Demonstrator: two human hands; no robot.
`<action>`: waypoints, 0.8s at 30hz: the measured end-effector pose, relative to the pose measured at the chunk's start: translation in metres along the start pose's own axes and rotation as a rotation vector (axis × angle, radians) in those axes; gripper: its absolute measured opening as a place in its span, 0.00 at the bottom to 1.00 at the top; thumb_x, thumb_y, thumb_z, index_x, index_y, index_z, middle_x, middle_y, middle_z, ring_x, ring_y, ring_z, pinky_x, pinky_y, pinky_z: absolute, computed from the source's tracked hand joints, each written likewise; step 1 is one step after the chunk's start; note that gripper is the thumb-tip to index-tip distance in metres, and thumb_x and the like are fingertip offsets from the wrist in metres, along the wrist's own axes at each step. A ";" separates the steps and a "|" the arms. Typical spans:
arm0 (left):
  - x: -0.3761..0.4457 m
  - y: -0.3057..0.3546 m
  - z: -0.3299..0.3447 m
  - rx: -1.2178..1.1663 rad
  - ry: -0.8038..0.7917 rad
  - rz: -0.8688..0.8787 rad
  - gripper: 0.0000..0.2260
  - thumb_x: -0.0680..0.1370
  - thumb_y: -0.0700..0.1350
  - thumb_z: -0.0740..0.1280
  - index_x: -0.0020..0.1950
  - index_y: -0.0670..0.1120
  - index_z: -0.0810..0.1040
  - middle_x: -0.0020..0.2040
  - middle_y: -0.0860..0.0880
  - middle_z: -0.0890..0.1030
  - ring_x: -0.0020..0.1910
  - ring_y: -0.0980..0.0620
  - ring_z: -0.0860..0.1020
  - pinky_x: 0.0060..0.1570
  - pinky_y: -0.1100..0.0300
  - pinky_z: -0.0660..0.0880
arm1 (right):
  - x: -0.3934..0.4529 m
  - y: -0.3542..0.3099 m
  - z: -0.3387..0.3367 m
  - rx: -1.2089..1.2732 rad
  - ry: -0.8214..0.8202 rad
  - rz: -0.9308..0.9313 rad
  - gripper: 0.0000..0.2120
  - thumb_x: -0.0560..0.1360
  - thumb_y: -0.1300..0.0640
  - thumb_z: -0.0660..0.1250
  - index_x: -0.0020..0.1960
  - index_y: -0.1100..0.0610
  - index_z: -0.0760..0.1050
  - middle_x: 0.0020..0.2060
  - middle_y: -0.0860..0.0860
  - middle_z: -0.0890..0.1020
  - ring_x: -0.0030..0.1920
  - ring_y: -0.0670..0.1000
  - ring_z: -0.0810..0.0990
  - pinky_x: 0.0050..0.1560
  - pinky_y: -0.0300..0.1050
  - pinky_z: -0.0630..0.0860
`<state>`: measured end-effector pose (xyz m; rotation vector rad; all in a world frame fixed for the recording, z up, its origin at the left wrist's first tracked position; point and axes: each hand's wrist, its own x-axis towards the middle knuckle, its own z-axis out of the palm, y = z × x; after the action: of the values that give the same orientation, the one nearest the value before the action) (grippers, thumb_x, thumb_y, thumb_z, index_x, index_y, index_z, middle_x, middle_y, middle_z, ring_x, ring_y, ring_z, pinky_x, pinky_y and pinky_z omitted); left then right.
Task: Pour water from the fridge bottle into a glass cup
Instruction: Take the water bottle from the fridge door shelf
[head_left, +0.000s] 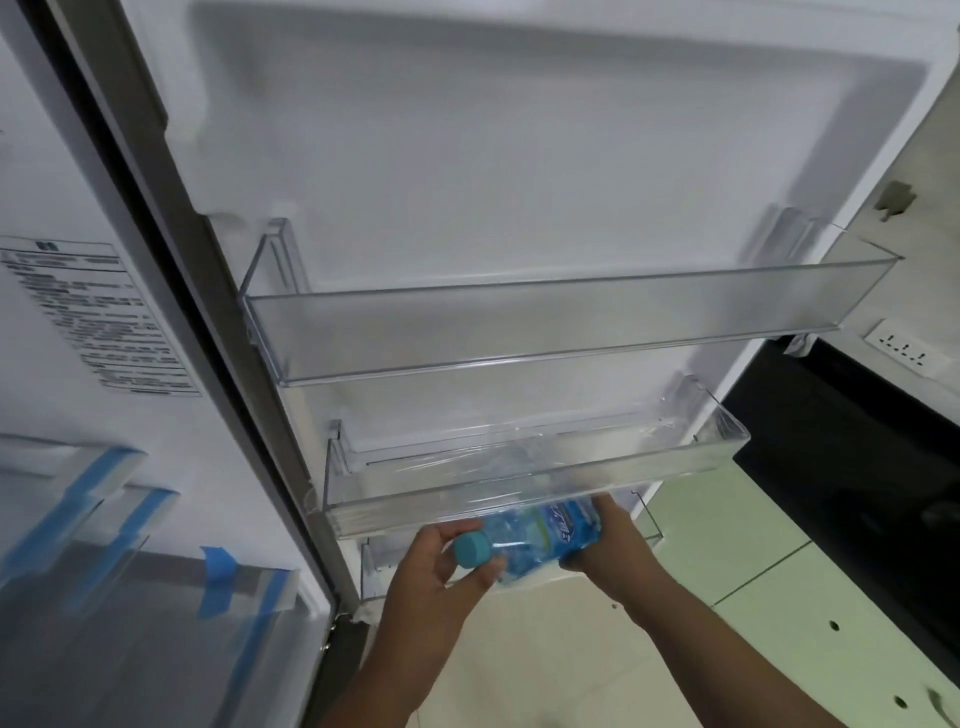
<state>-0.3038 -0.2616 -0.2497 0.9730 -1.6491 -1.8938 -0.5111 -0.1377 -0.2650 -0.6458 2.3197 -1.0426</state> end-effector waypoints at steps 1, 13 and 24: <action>-0.003 0.001 0.001 0.010 -0.012 0.039 0.17 0.72 0.40 0.80 0.58 0.53 0.82 0.58 0.54 0.87 0.59 0.55 0.85 0.61 0.48 0.81 | -0.005 0.001 -0.001 0.027 0.016 -0.013 0.31 0.62 0.70 0.82 0.58 0.50 0.74 0.49 0.48 0.85 0.48 0.47 0.86 0.49 0.48 0.85; -0.032 0.053 0.037 0.214 -0.153 0.267 0.19 0.68 0.57 0.76 0.59 0.64 0.83 0.58 0.64 0.85 0.57 0.58 0.85 0.51 0.63 0.84 | -0.065 0.031 -0.011 0.288 0.054 -0.033 0.43 0.61 0.67 0.86 0.66 0.42 0.69 0.60 0.50 0.80 0.52 0.46 0.86 0.47 0.45 0.85; -0.060 0.123 0.132 0.618 -0.424 0.417 0.29 0.70 0.68 0.66 0.70 0.64 0.72 0.67 0.63 0.78 0.63 0.58 0.78 0.62 0.59 0.79 | -0.148 0.055 -0.090 0.319 0.053 -0.122 0.40 0.62 0.51 0.86 0.68 0.37 0.71 0.61 0.43 0.82 0.63 0.47 0.81 0.60 0.55 0.83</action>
<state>-0.3779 -0.1537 -0.1112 0.3685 -2.5389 -1.3854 -0.4664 0.0320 -0.2181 -0.6438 2.1123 -1.4634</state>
